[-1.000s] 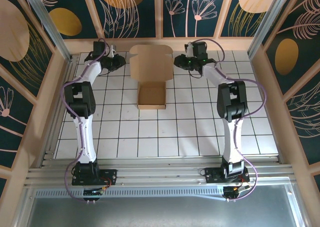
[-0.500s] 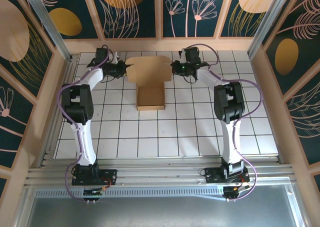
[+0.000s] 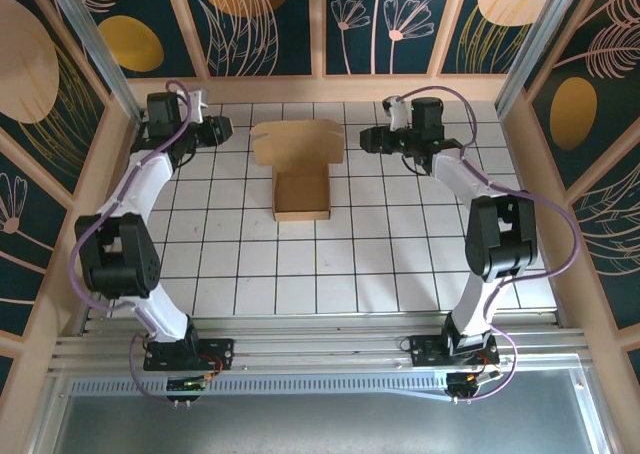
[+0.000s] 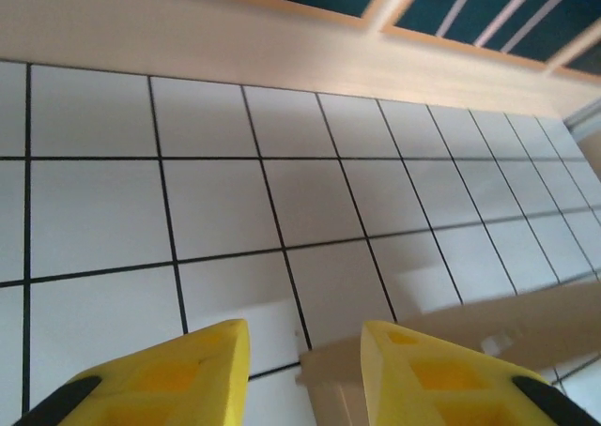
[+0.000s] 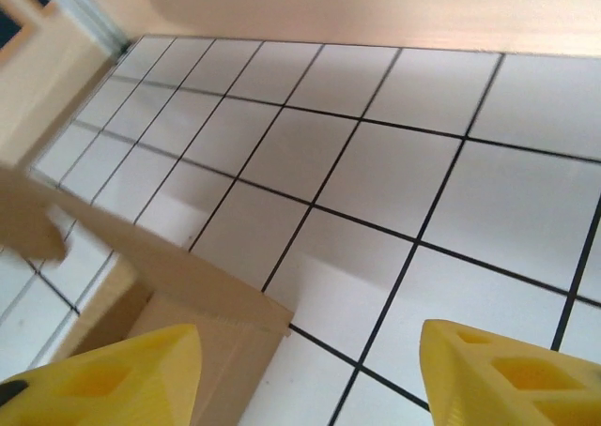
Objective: Fold the paper box
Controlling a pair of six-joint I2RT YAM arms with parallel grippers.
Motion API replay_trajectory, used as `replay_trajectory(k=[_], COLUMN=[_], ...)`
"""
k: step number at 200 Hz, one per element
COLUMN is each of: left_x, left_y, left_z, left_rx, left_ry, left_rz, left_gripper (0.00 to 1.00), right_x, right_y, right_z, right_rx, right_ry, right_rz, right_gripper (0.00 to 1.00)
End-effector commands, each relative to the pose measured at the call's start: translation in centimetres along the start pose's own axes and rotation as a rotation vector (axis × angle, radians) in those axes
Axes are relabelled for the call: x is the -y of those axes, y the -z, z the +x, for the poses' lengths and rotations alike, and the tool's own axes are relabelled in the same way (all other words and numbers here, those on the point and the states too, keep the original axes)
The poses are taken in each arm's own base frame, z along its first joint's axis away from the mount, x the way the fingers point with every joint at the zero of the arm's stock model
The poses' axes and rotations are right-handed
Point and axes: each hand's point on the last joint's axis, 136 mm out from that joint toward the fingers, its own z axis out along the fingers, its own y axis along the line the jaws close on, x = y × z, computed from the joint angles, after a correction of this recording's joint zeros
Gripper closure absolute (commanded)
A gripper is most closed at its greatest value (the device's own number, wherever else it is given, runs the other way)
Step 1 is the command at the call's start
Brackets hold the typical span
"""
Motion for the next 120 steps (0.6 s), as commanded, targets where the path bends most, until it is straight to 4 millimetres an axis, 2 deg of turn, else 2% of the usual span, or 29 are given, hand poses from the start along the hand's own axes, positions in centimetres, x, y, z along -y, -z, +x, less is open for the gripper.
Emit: replay_trajectory(k=[1, 23, 36, 72, 90, 120], left_x=[2.4, 3.3, 3.3, 4.1, 4.7, 5.1], left_y=[2.2, 4.0, 4.1, 1.2, 0.3, -0.2], left_z=[2.4, 3.7, 3.5, 3.8, 3.4, 3.5], left_rx=[-0.008, 0.041, 0.071, -0.007, -0.028, -0.007], left_ry=[-0.185, -0.367, -0.416, -0.421, -0.402, -0.439], left_rz=[0.076, 0.091, 0.081, 0.243, 0.318, 0.361], left_gripper=[0.61, 0.5, 0.45, 0.38, 0.35, 0.29], right_x=[-2.5, -4.2, -4.6, -5.0, -5.4, -6.1], right_y=[1.0, 1.3, 0.7, -2.2, -3.8, -4.9], right_z=[1.2, 1.4, 0.9, -0.9, -0.3, 0.4], right_rx=[0.001, 0.064, 0.094, 0.082, 0.043, 0.018], right_ry=[0.218, 0.356, 0.399, 0.389, 0.388, 0.406], right_rz=[-0.097, -0.192, -0.227, -0.325, -0.358, -0.373], right_gripper=[0.31, 0.2, 0.19, 0.24, 0.29, 0.33])
